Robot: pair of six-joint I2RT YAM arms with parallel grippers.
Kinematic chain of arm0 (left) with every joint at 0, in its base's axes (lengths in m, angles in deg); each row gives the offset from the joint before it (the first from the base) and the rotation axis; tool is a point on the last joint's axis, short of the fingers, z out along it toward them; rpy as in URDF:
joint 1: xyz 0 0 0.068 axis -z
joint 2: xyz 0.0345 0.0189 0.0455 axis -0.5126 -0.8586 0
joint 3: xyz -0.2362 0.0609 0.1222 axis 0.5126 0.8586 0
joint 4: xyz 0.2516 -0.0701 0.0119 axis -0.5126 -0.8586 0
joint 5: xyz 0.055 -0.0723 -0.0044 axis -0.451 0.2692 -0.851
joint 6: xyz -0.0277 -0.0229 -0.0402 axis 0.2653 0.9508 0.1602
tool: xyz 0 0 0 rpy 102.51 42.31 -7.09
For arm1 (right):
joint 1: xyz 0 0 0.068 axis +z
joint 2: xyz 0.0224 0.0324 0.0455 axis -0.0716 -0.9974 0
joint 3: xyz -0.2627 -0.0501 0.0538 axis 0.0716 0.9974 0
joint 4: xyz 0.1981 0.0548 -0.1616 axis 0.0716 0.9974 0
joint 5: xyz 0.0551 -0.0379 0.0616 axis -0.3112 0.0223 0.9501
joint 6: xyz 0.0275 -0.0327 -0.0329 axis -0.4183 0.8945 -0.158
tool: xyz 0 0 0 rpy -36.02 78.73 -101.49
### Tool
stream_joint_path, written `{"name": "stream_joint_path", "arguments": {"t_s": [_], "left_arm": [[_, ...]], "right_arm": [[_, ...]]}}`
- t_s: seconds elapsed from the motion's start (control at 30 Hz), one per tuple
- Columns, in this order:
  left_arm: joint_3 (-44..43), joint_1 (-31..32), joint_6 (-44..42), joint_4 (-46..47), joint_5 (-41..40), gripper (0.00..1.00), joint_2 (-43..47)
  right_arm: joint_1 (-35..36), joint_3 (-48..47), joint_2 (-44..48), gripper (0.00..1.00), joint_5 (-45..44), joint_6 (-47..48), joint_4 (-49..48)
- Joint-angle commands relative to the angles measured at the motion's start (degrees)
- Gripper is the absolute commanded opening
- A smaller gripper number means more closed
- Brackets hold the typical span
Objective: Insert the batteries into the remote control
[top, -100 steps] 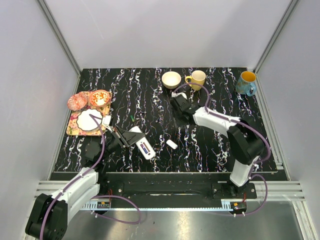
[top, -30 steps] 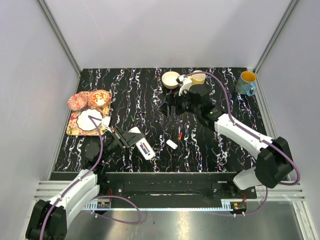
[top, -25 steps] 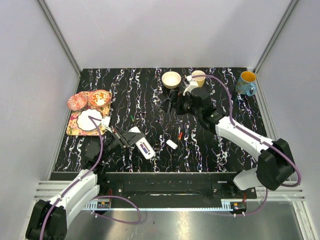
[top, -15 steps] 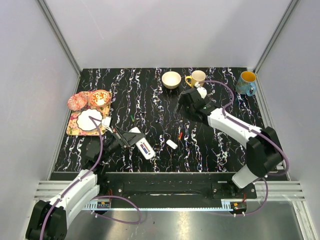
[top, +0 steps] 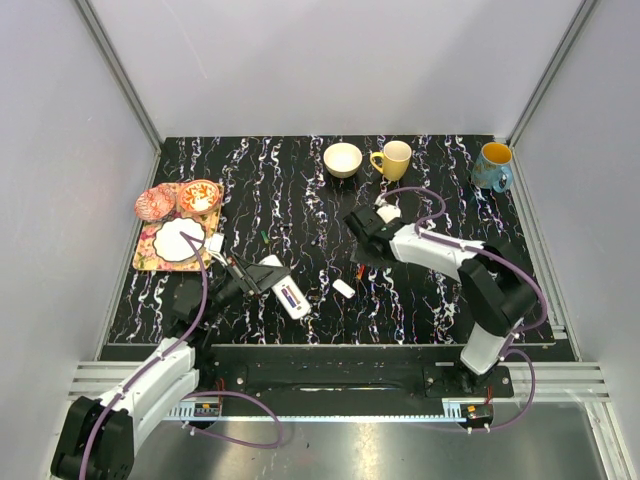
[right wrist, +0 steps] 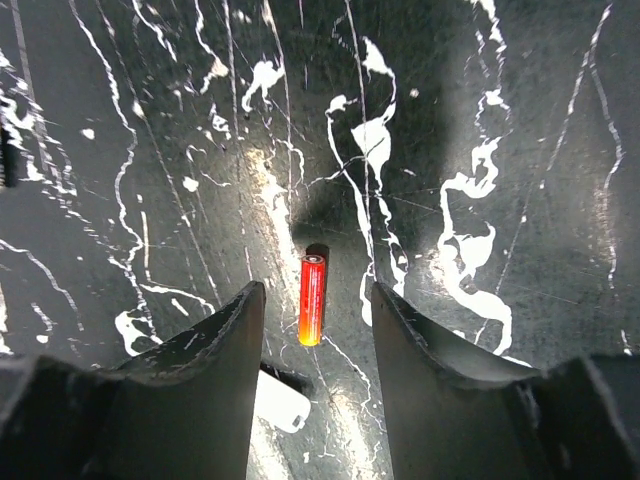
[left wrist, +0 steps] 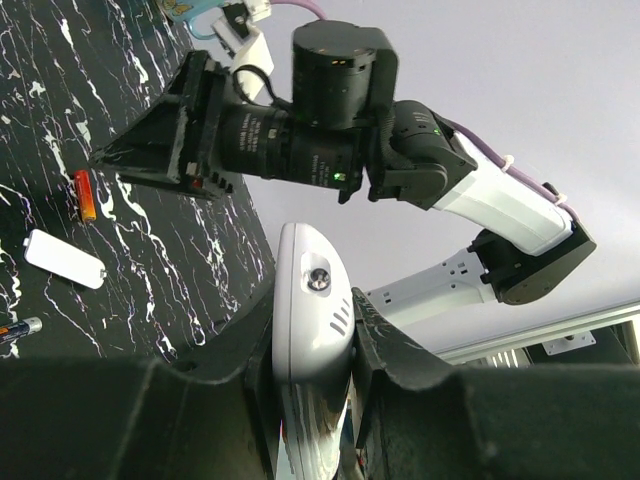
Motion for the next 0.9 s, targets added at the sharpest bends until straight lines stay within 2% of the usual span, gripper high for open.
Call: {"name": "stream_joint_path", "arguments": {"t_s": [0.0, 0.33, 0.87], "left_arm": [[1.8, 0.2, 0.0, 4.2, 0.7, 0.0, 0.0], [2.5, 0.2, 0.2, 4.3, 0.7, 0.0, 0.2], [3.0, 0.2, 0.0, 4.3, 0.3, 0.0, 0.0]], "right_arm": [[1.3, -2.4, -2.9, 0.51, -2.3, -2.1, 0.5], [1.3, -2.0, -5.4, 0.41, -3.1, -1.8, -0.7], [1.0, -2.0, -8.6, 0.33, -3.0, 0.0, -1.8]]}}
